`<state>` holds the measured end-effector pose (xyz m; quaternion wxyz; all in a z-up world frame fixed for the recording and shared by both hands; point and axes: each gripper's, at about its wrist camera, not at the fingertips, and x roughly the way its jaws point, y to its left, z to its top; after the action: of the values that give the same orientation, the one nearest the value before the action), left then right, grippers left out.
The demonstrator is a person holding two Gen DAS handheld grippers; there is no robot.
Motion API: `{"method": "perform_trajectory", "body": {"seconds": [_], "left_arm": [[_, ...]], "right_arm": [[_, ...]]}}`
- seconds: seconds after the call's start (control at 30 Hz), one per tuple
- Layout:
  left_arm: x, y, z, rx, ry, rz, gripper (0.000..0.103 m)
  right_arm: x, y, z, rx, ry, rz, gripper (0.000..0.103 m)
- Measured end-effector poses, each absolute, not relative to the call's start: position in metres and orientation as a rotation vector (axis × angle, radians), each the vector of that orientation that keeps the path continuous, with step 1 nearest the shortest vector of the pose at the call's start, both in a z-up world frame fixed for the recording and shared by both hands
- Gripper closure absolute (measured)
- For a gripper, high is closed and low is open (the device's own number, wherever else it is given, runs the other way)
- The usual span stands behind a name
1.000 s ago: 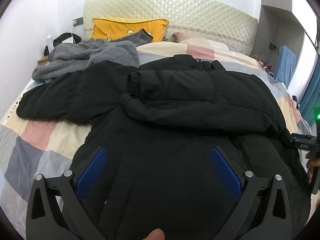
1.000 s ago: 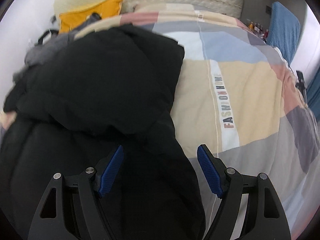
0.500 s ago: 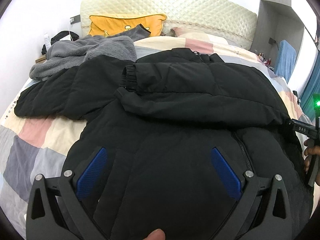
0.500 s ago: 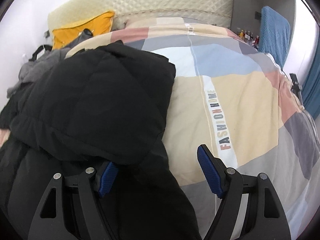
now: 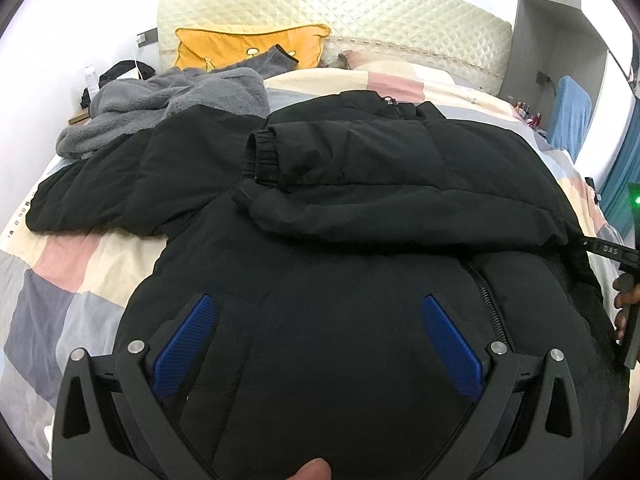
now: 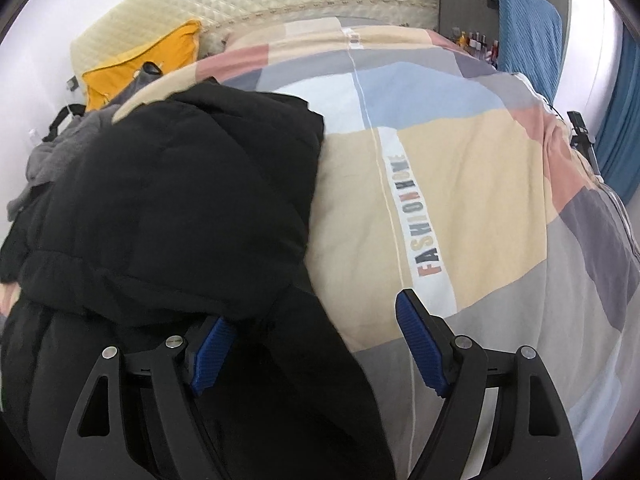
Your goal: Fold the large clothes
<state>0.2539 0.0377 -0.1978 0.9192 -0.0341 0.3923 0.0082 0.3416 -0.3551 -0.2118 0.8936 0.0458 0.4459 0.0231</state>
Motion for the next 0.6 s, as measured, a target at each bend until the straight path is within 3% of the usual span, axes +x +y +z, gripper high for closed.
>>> {"method": "perform_trajectory", "body": {"seconds": [0.33,0.6], "left_arm": [[0.26,0.036,-0.167,-0.198,0.784,0.01,0.0],[0.337,0.005,-0.147,-0.113,0.78,-0.011,0.0]], "right_arm": [[0.301,-0.327,-0.154,0.186,0.75,0.223,0.024],[0.351,-0.268,-0.133,0.172,0.649,0.27,0.023]]}}
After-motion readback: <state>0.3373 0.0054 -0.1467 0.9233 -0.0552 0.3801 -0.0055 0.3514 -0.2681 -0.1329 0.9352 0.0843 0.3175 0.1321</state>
